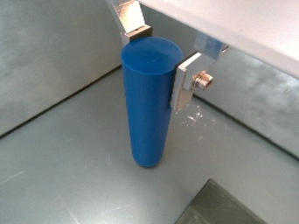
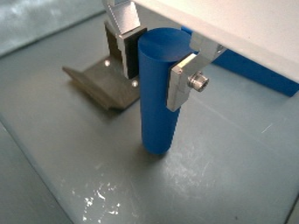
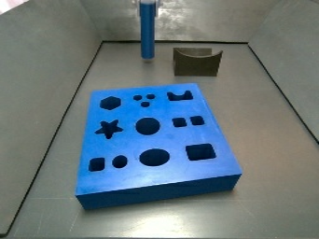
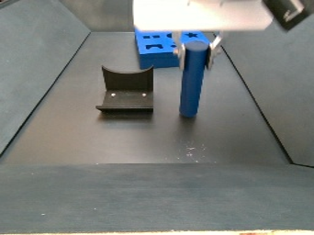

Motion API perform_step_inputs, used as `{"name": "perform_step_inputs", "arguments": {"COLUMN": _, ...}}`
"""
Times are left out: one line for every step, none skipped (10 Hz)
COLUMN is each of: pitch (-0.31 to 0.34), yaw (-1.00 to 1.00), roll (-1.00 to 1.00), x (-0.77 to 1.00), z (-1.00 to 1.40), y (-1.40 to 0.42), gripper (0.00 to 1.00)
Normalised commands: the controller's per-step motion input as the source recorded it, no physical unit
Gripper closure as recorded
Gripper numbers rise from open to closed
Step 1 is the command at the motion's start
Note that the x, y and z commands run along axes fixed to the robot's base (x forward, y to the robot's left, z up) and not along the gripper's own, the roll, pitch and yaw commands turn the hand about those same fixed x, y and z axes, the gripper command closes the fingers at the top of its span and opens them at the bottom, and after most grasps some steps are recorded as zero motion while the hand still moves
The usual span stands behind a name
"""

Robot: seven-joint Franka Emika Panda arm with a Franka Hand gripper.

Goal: Pick up the round object. Move up. Move to above the board. Insert the round object.
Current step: Move to above the board.

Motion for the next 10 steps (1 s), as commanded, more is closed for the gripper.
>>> {"name": "perform_step_inputs", "arguments": {"pitch": -0.084, "yaw": -0.07, "roll": 0.01, "x": -0.07, "z": 1.0, "y": -0.03, "gripper": 1.0}}
{"name": "perform_step_inputs", "arguments": {"pitch": 0.008, "yaw": -0.05, "roll": 0.01, "x": -0.06, "z": 1.0, "y": -0.02, "gripper": 1.0}}
{"name": "perform_step_inputs", "arguments": {"pitch": 0.031, "yaw": -0.05, "roll": 0.02, "x": -0.06, "z": 1.0, "y": -0.02, "gripper": 1.0}}
{"name": "perform_step_inputs", "arguments": {"pitch": 0.049, "yaw": -0.04, "roll": 0.02, "x": -0.06, "z": 1.0, "y": -0.02, "gripper": 1.0}}
{"name": "perform_step_inputs", "arguments": {"pitch": 0.062, "yaw": -0.03, "roll": 0.02, "x": -0.06, "z": 1.0, "y": -0.01, "gripper": 1.0}}
{"name": "perform_step_inputs", "arguments": {"pitch": 0.074, "yaw": -0.03, "roll": 0.03, "x": -0.05, "z": 1.0, "y": -0.01, "gripper": 1.0}}
{"name": "perform_step_inputs", "arguments": {"pitch": 0.08, "yaw": -0.02, "roll": 0.03, "x": -0.04, "z": 1.0, "y": -0.01, "gripper": 1.0}}
{"name": "perform_step_inputs", "arguments": {"pitch": 0.087, "yaw": -0.02, "roll": 0.03, "x": -0.03, "z": 1.0, "y": -0.01, "gripper": 1.0}}
{"name": "perform_step_inputs", "arguments": {"pitch": 0.09, "yaw": -0.01, "roll": 0.03, "x": -0.03, "z": 1.0, "y": -0.01, "gripper": 1.0}}
{"name": "perform_step_inputs", "arguments": {"pitch": 0.091, "yaw": -0.01, "roll": 0.04, "x": -0.02, "z": 1.0, "y": -0.01, "gripper": 1.0}}
